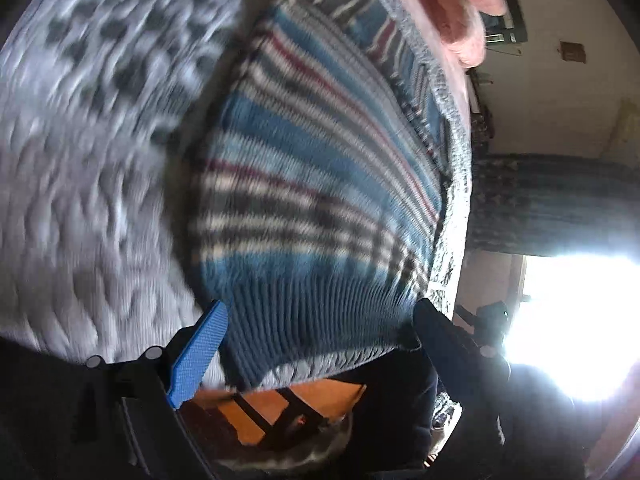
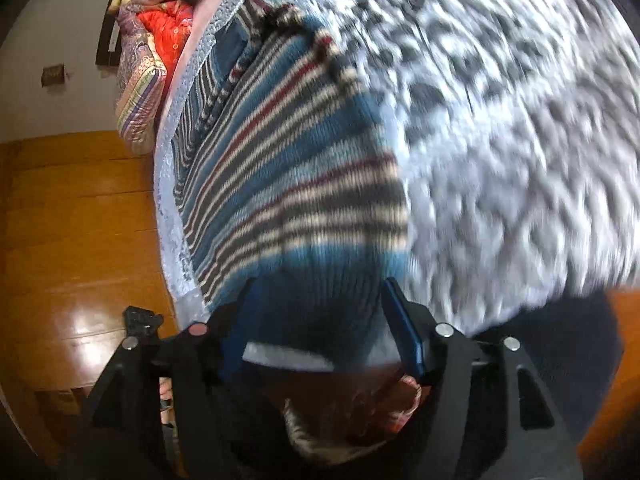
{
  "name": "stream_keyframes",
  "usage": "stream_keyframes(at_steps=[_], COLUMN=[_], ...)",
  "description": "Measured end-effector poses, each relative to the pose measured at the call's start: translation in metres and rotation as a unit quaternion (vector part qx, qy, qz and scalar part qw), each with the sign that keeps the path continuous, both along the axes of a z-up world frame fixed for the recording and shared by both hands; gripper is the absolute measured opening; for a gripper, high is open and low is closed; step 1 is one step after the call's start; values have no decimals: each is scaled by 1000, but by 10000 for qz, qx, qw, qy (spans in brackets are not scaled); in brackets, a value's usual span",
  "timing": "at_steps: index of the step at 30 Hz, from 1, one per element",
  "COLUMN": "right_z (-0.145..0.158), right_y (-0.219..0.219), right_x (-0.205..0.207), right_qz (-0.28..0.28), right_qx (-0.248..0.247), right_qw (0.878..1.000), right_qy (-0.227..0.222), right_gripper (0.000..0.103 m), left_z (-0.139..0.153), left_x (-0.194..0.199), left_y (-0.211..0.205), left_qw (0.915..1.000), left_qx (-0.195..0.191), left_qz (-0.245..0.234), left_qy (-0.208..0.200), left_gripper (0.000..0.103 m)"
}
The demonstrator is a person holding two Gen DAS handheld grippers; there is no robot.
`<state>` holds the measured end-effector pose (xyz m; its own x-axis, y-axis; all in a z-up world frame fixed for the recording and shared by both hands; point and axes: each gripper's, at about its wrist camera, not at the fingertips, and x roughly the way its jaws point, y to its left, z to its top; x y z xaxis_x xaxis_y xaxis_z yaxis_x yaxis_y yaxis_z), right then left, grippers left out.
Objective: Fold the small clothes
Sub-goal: 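Grasp the ribbed hem with the right gripper while the left gripper grasps the hem too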
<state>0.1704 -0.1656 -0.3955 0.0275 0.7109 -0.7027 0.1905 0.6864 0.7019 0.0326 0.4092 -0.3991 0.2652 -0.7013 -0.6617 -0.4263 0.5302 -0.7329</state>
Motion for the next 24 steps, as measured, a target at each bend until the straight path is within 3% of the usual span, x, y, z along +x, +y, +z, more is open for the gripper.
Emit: stream_keyframes(at_steps=[7,21,24], right_z=[-4,-25,-30], right_y=[10,22,28], right_x=[-23,-35,-36], right_qz=[35,-89,-14], right_qx=[28,-320,-400], right_qw=[9998,9978,9973], right_qy=[200,566,619], right_gripper=[63,63,63], left_z=[-40,-44,-47], left_x=[-12,-23,-27], left_y=[-18,-26,-26], left_qw=[9966,9968,9965], left_qx=[-24,-191,-134], left_qz=[55,236,244], left_qy=[826,733,794], left_gripper=[94,92,78])
